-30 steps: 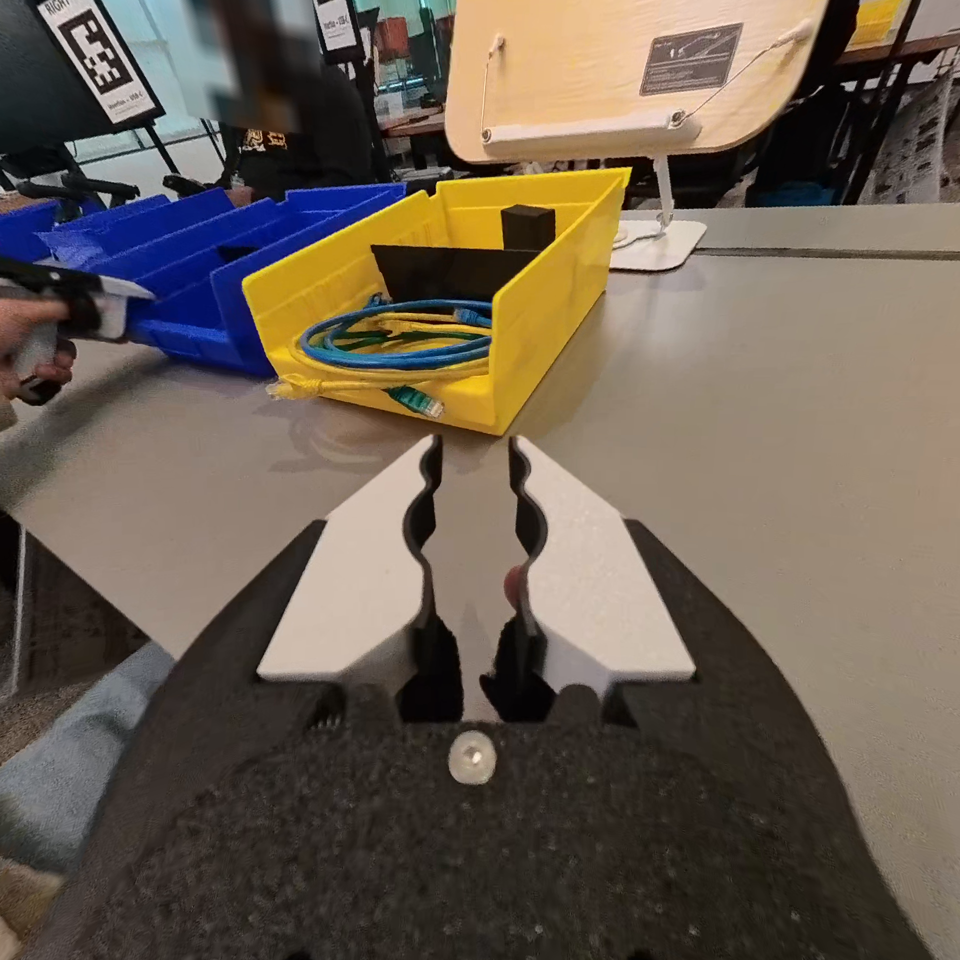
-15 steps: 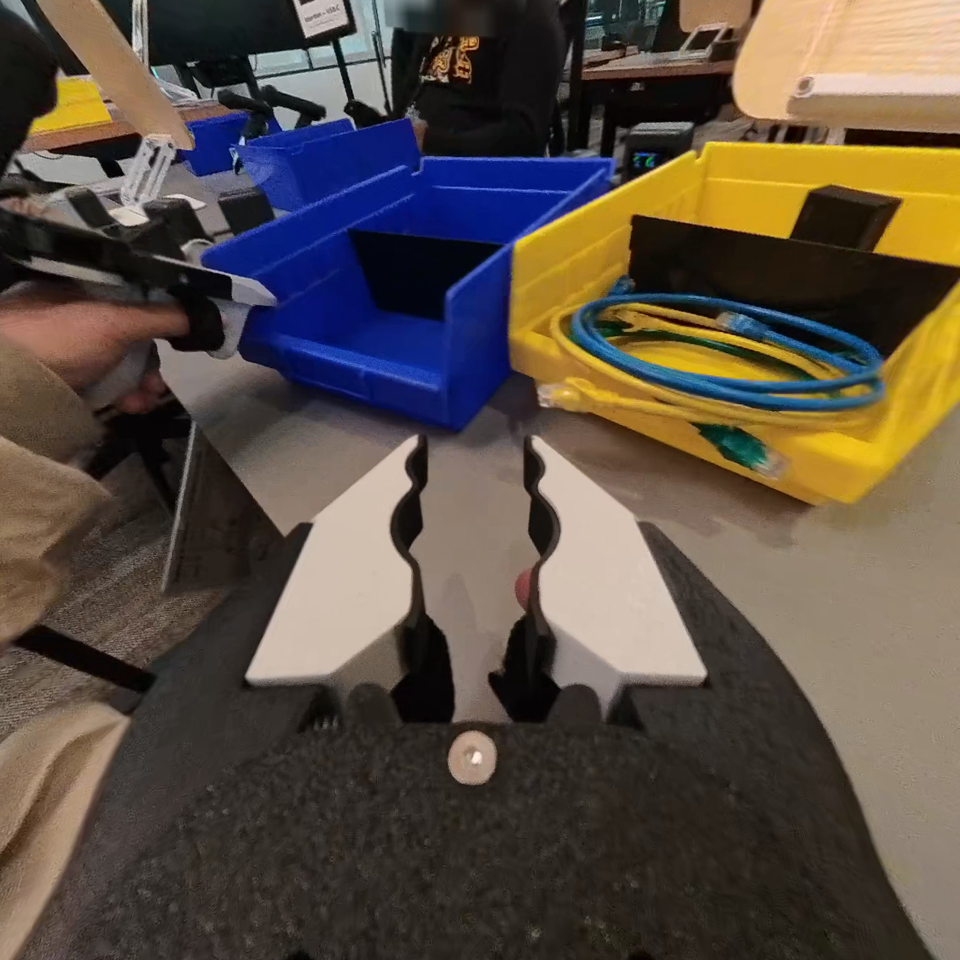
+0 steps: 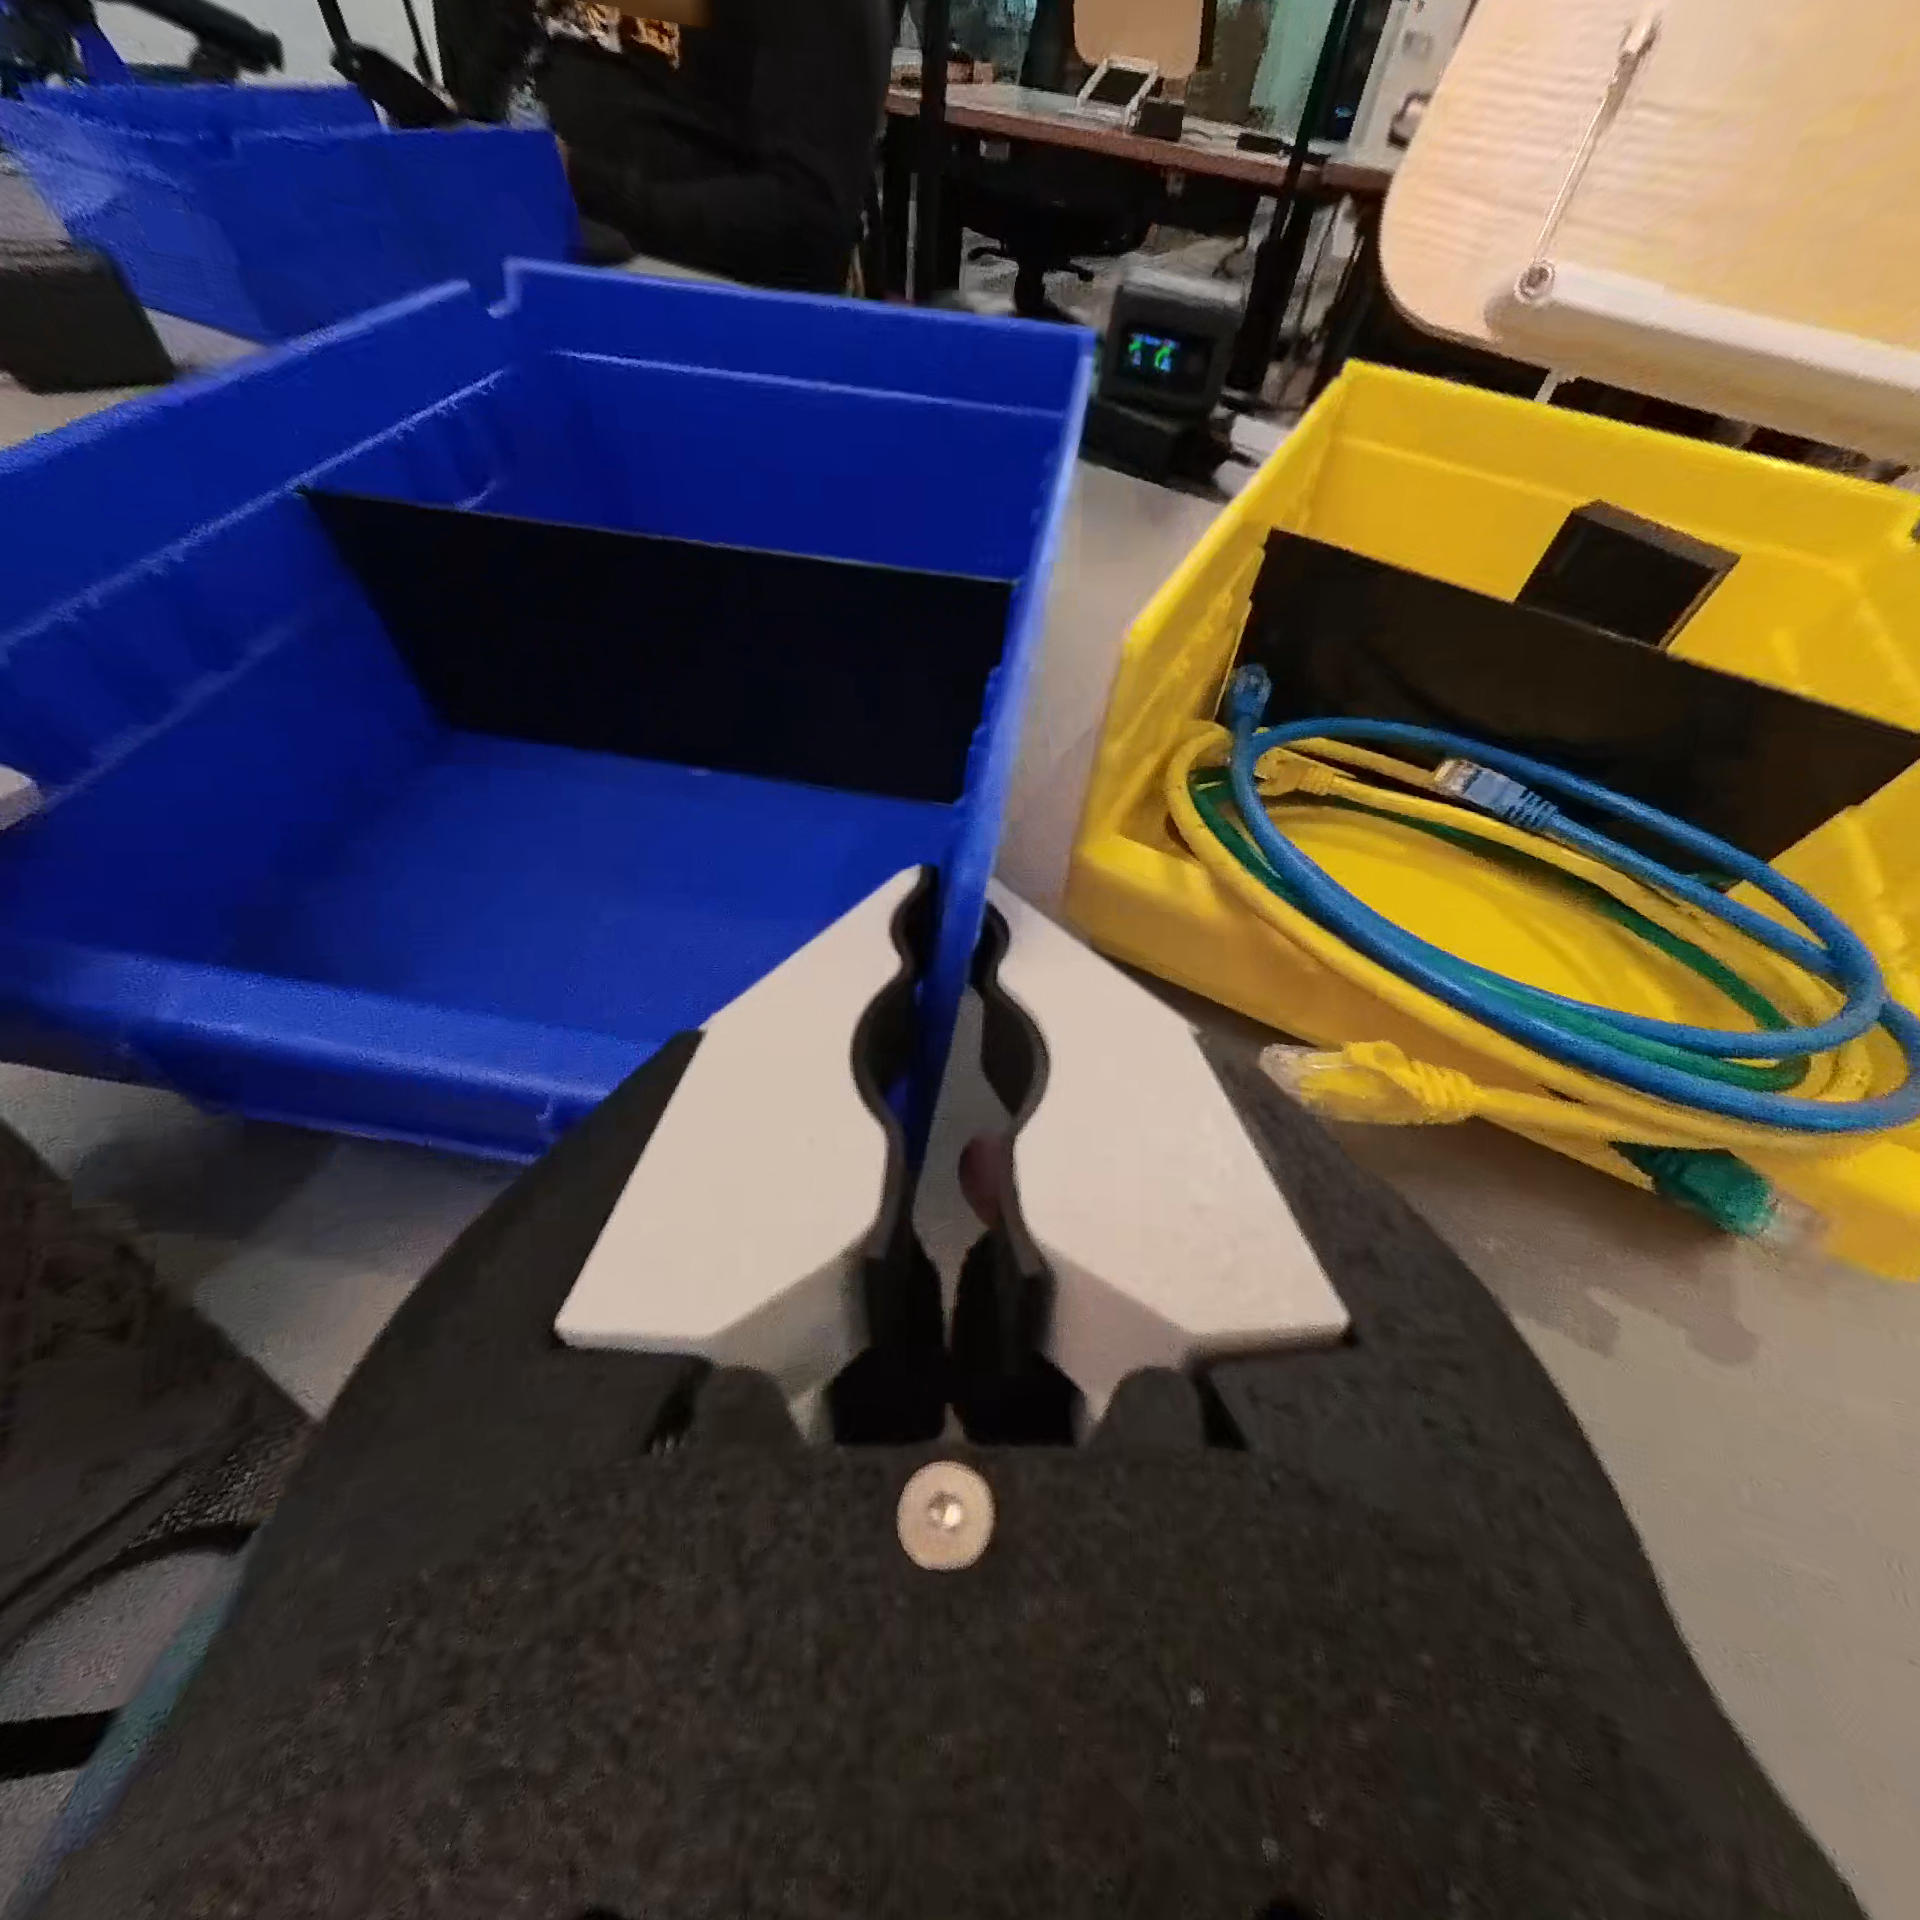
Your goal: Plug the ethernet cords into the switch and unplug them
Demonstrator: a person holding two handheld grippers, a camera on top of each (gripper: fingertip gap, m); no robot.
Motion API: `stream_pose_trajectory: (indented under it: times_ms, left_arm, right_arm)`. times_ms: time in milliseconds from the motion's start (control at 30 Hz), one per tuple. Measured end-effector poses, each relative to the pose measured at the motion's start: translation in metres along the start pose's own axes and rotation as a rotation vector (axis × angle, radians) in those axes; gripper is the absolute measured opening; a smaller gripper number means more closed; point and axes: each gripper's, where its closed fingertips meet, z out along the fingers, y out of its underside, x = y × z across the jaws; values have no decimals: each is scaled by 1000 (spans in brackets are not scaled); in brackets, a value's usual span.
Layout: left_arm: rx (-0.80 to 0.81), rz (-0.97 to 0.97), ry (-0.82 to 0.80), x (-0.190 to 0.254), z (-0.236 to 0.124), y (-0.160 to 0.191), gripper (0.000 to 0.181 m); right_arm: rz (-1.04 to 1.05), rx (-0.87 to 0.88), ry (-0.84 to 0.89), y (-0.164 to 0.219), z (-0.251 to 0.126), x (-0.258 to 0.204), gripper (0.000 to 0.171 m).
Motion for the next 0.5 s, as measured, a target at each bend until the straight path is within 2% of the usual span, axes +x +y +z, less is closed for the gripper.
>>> stream_pose_trajectory:
  times_ms: [167, 267, 367, 500]
  left_arm:
    - [212, -47, -61, -2, -56, -31, 3]
    - [302, -19, -26, 30, -75, -66, 3]
    - [355, 27, 51, 98, -76, -102, 3]
    - [443, 113, 183, 228, -59, -140, 4]
  right_arm:
    - [-79, 203, -23, -64, -35, -6, 3]
    - [-101, 292, 5, -100, -62, 26, 3]
    - [-81, 330, 99, -119, -89, 96, 3]
    - [-57, 382, 279, -115, -126, 225, 2]
